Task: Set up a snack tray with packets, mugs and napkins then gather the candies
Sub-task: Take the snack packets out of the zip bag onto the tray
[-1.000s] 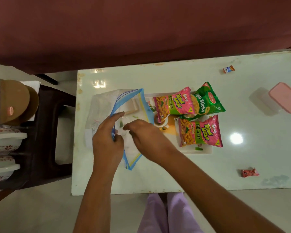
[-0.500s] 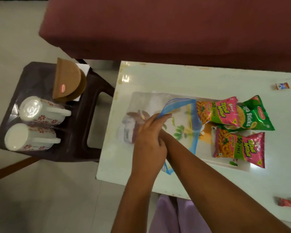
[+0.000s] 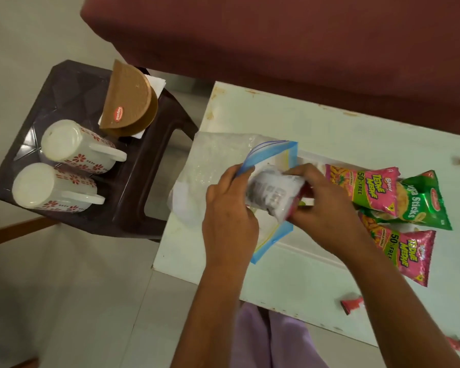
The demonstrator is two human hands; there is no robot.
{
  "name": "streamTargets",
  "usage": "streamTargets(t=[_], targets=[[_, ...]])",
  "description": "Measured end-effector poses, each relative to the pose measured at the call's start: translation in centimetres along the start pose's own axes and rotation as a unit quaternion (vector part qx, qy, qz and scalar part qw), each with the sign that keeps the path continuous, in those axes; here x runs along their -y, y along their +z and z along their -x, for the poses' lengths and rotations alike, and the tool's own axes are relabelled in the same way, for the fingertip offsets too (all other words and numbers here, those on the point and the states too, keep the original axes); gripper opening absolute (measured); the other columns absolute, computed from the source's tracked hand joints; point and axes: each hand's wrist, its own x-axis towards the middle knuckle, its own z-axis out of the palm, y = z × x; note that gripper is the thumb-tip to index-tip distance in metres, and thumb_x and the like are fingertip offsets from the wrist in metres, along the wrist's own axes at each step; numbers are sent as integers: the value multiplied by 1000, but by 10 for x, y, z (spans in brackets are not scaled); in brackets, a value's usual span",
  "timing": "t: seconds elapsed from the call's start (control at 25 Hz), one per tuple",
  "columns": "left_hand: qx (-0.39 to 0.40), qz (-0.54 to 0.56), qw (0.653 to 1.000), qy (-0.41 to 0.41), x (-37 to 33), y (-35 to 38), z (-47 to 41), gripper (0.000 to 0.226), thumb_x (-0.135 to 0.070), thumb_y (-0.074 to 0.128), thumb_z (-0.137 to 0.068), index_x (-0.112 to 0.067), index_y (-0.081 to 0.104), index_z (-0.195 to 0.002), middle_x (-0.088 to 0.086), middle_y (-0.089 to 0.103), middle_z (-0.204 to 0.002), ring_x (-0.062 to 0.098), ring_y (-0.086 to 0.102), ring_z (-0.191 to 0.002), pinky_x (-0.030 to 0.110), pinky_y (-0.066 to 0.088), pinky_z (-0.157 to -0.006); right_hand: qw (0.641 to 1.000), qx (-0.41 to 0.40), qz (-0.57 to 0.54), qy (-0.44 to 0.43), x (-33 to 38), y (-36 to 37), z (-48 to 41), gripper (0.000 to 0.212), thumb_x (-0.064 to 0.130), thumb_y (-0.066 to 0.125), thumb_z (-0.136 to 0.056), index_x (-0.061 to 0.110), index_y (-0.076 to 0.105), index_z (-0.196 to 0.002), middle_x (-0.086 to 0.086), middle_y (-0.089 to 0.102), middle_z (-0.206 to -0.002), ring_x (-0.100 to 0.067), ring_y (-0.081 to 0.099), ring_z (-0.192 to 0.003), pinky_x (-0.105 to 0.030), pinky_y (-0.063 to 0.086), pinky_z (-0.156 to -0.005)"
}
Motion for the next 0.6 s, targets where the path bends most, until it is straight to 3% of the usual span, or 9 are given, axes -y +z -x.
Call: streamTargets(t=[0.08, 0.16, 0.24, 0.32, 0.44, 0.52, 0.6], targets=[[54, -8, 998, 27, 2, -4, -5, 62, -5, 61, -83, -33, 43, -136, -18, 40, -141, 7, 36, -117, 3, 26, -75, 993, -75, -82, 28, -13, -13, 19, 42, 37, 81, -64, 28, 57, -96, 6, 61, -107, -9, 59, -98, -23, 51, -80], [125, -9, 991, 53, -4, -8, -9, 67, -17, 68, -79, -38, 40, -135, -33, 33, -132, -1, 27, -110, 6, 28, -74, 973, -153, -141, 97, -25, -15, 21, 53, 59, 74, -56, 22, 64, -92, 4, 55, -119, -12, 56, -111, -31, 49, -90], [186, -15, 981, 59, -14, -10, -13, 73, -30, 77, -69, -40, 43, -132, -37, 28, -125, -2, 23, -106, 9, 29, -77, 934, -184, -264, 155, -27, -12, 20, 53, 66, 74, -53, 22, 68, -83, 2, 67, -102, -13, 66, -93, -34, 54, -79], [196, -14, 979, 55, -21, -9, -17, 69, -46, 81, -58, -38, 54, -121, -35, 33, -121, 1, 25, -105, 17, 30, -81, 896, -162, -359, 204, -23, -12, 13, 49, 62, 74, -55, 18, 69, -76, 5, 73, -72, -9, 68, -67, -26, 52, -63], [183, -4, 983, 34, -31, -3, -23, 58, -71, 72, -44, -33, 65, -87, -35, 47, -98, 10, 36, -103, 25, 36, -78, 893, -135, -347, 253, -26, -19, 5, 63, 72, 65, -54, 13, 66, -75, -6, 69, -71, -19, 66, -67, -31, 52, -67], [195, 6, 981, 22, -34, 3, -23, 52, -69, 70, -49, -27, 67, -78, -34, 49, -94, 14, 42, -106, 27, 38, -78, 905, -125, -323, 245, -31, -27, 5, 62, 75, 64, -60, 16, 61, -78, -6, 60, -68, -17, 58, -62, -31, 48, -65], [194, -4, 981, 22, -34, 8, -23, 39, -54, 76, -61, -22, 70, -82, -26, 56, -106, 17, 46, -108, 27, 39, -80, 924, -58, -325, 195, -37, -41, 11, 46, 59, 71, -67, 17, 61, -82, 1, 65, -68, -10, 61, -61, -29, 49, -65]])
